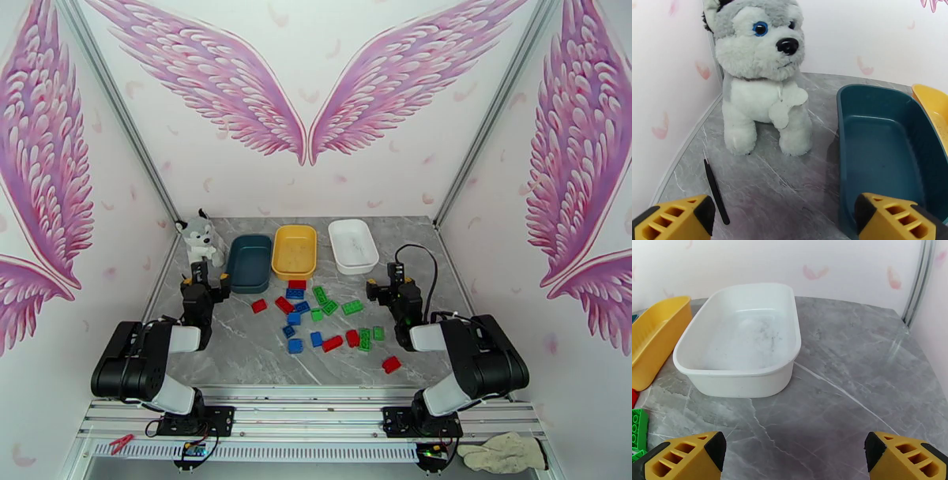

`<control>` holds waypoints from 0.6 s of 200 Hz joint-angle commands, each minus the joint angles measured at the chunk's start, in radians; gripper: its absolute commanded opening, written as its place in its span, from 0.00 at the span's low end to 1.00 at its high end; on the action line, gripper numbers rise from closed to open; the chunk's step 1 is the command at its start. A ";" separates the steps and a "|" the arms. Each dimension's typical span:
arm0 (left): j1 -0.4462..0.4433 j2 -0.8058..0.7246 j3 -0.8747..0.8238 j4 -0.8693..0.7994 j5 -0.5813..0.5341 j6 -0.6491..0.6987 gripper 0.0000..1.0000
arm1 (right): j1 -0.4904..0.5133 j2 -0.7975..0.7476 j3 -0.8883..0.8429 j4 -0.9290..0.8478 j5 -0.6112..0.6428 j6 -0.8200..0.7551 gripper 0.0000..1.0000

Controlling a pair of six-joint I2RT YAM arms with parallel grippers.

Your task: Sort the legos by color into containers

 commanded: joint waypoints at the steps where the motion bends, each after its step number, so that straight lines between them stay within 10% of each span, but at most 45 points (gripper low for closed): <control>1: 0.004 -0.004 0.026 -0.030 0.049 0.022 0.99 | -0.009 -0.017 0.020 -0.004 -0.017 -0.006 0.99; 120: 0.024 -0.004 0.028 -0.031 0.091 0.012 0.99 | -0.012 -0.017 0.022 -0.005 -0.021 -0.006 0.99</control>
